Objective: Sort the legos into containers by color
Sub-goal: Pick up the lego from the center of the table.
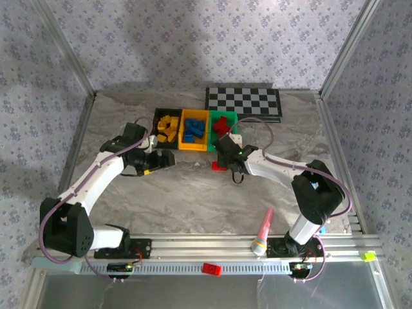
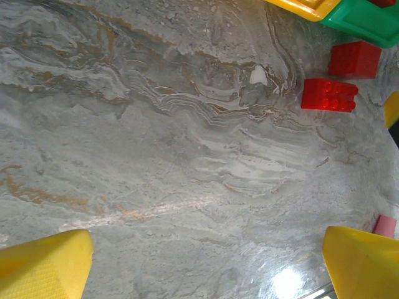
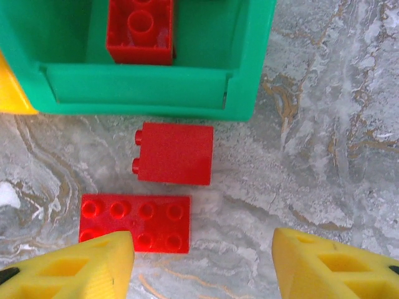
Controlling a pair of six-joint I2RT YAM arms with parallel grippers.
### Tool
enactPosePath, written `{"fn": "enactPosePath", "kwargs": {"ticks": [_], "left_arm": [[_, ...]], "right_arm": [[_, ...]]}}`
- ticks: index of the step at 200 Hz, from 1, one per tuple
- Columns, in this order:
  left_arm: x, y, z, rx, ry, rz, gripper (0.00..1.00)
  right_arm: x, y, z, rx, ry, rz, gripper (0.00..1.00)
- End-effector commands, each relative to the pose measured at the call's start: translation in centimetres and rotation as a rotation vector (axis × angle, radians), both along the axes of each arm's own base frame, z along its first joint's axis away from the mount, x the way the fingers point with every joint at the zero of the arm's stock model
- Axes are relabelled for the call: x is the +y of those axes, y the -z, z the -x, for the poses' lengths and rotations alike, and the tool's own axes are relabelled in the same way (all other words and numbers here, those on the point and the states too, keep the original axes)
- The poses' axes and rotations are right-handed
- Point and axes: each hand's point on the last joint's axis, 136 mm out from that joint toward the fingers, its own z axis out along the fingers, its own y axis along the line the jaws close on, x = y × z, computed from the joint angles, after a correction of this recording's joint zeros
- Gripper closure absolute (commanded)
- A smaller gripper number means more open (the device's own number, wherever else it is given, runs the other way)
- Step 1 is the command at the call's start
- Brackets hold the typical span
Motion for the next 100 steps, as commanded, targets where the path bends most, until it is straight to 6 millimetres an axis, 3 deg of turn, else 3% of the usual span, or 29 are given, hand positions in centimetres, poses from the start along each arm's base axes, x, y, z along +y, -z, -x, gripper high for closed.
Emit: {"fn": "enactPosePath", "kwargs": {"ticks": [1,45,47,56,100], "left_arm": [[-1.1,0.1,-0.1,-0.009,-0.002,0.014,0.06],[-2.9,0.5,0.0,-0.030,0.024,0.011,0.06],[-3.0,0.5,0.0,-0.030,0.026,0.013,0.06],[-3.2,0.6,0.0,-0.027,0.031,0.012,0.06],[-3.4,1.0,0.0,-0.019,0.050,-0.007,0.06]], "right_arm": [[0.6,0.1,-1.3,0.004,0.011,-0.029,0.38],[1.8,0.5,-2.9,0.016,-0.020,-0.041,0.38],[2.3,-0.3,-3.4,0.000,-0.022,-0.055,0.38],[2.6,-0.5,-3.9,-0.003,-0.023,-0.056,0.37],[3.1,0.7,-5.0,0.026,-0.023,-0.063,0.38]]}}
